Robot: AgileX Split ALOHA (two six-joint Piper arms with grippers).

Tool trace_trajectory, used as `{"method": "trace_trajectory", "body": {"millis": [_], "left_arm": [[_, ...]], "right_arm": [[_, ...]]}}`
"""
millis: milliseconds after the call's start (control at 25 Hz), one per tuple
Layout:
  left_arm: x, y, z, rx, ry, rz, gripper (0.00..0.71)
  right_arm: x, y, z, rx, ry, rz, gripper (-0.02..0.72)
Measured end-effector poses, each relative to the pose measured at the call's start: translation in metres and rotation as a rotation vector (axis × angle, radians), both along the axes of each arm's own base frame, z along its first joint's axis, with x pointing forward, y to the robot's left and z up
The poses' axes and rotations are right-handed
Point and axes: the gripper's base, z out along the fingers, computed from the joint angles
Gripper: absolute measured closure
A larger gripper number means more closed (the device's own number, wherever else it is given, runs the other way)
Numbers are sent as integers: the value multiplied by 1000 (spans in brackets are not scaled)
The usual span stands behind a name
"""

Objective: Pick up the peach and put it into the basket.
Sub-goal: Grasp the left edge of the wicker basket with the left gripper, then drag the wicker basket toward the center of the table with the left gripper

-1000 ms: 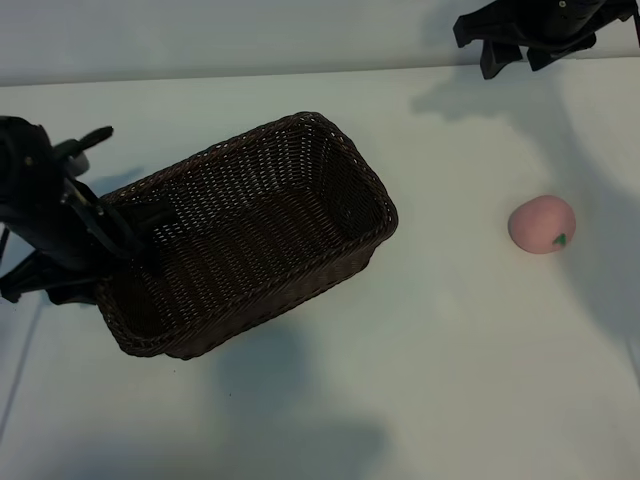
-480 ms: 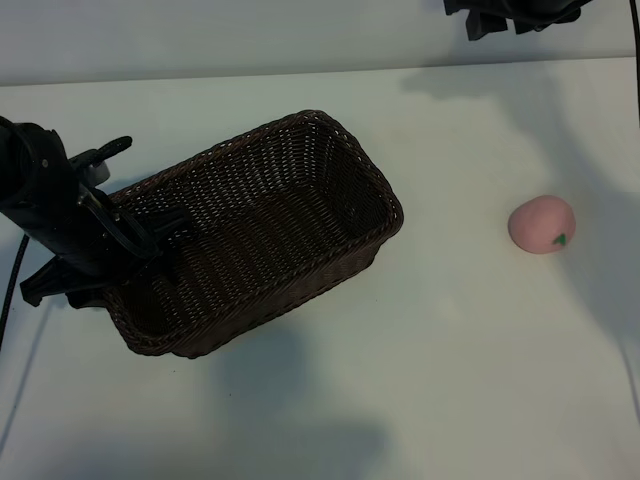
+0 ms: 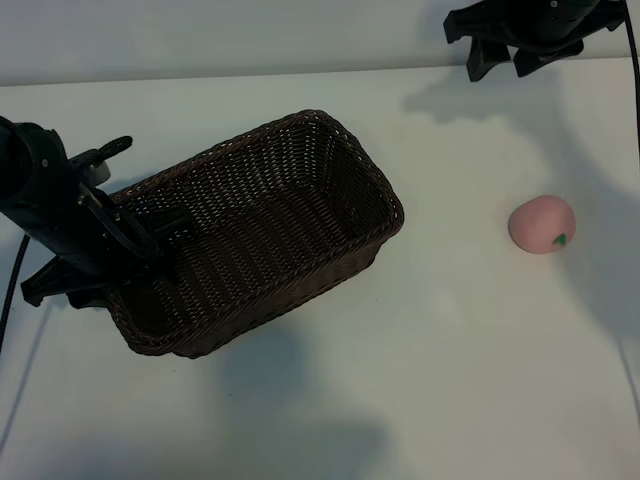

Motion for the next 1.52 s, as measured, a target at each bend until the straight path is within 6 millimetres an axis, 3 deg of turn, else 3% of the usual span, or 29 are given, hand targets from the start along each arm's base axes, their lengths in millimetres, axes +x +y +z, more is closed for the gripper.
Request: {"method": "trace_trajectory", "body": {"millis": [280,400,520,680,720,1200,1520], "left_arm": [[0,-3,0,-32,4,11,127],[0,-3,0,-41,6,19,163],[0,-3,0,-43,6,21,281],[0,-4,1,-49,7,26,513],[0,-4,1,-52,5,30,528],[0,-5,9,-69,-42,-44,528],[3,18,16,-140,-71,-118,533]], "right_arm": [[-2,0,-1,-7,18,10,188],[-2,0,-1,-10,17,16,188],[-2,0,-1,-10,17,16,188],[-2,0,-1,-10,17,16,188],[-2,0,-1,-10,17,16,188],[-1,0,-1,-9,12,16,188],[-1,0,-1,-9,12,16,197]]}}
